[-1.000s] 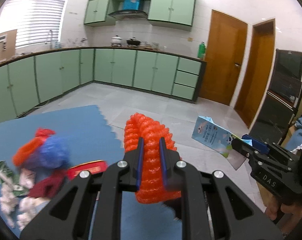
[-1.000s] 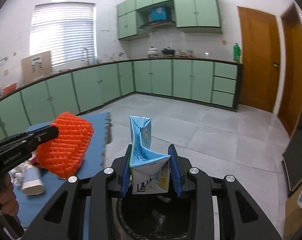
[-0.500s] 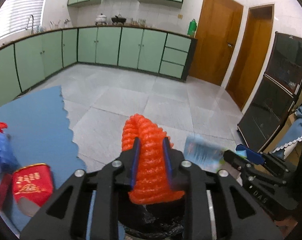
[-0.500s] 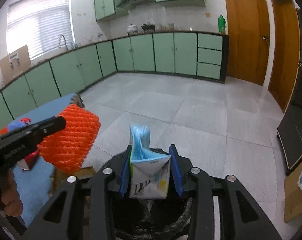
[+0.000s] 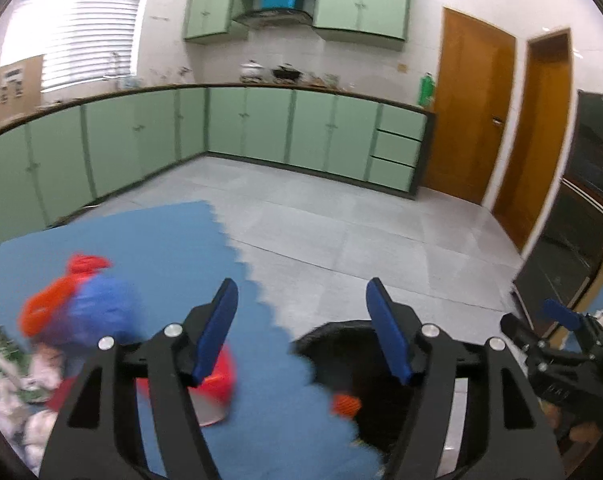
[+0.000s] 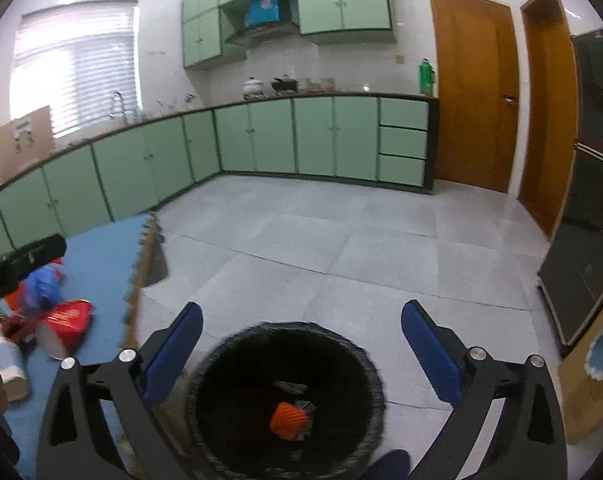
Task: Collect trash
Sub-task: 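Carry both items over the black bin and open both tools to drop them, then grasp the white tissues with the left tool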
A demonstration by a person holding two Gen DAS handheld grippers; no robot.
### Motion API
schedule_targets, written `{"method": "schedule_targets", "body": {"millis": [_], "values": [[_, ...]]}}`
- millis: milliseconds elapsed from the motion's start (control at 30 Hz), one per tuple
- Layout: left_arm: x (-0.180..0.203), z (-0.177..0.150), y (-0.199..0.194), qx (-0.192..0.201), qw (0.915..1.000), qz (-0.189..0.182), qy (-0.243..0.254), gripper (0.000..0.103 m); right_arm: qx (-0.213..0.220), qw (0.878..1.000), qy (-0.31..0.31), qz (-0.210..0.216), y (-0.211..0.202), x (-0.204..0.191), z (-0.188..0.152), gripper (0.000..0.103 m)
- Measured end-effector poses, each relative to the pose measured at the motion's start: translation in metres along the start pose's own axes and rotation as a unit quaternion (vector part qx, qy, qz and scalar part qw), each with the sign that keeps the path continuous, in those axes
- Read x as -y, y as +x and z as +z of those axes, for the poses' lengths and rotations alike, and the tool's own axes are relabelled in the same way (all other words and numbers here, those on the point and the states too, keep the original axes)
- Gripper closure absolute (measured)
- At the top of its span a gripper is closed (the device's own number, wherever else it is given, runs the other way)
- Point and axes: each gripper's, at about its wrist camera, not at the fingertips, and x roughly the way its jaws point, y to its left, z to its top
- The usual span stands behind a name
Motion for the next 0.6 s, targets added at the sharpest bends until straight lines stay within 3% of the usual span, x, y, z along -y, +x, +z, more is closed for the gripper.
{"method": "schedule_targets", "body": {"millis": [367,600], "values": [[-0.122,-0.022,-0.096,0.009,0.9903,0.13,-0.048,0.038,0.027,0.992,-0.03,0.117,-0.032,-0.121,-0.01,0.005],[-0.171,-0.059,-0.125,-0.025,0.9843,0.161,-0.068,0.038,0.031,0.985,-0.058,0.16,-0.039,-0.189,-0.033,0.006]]}}
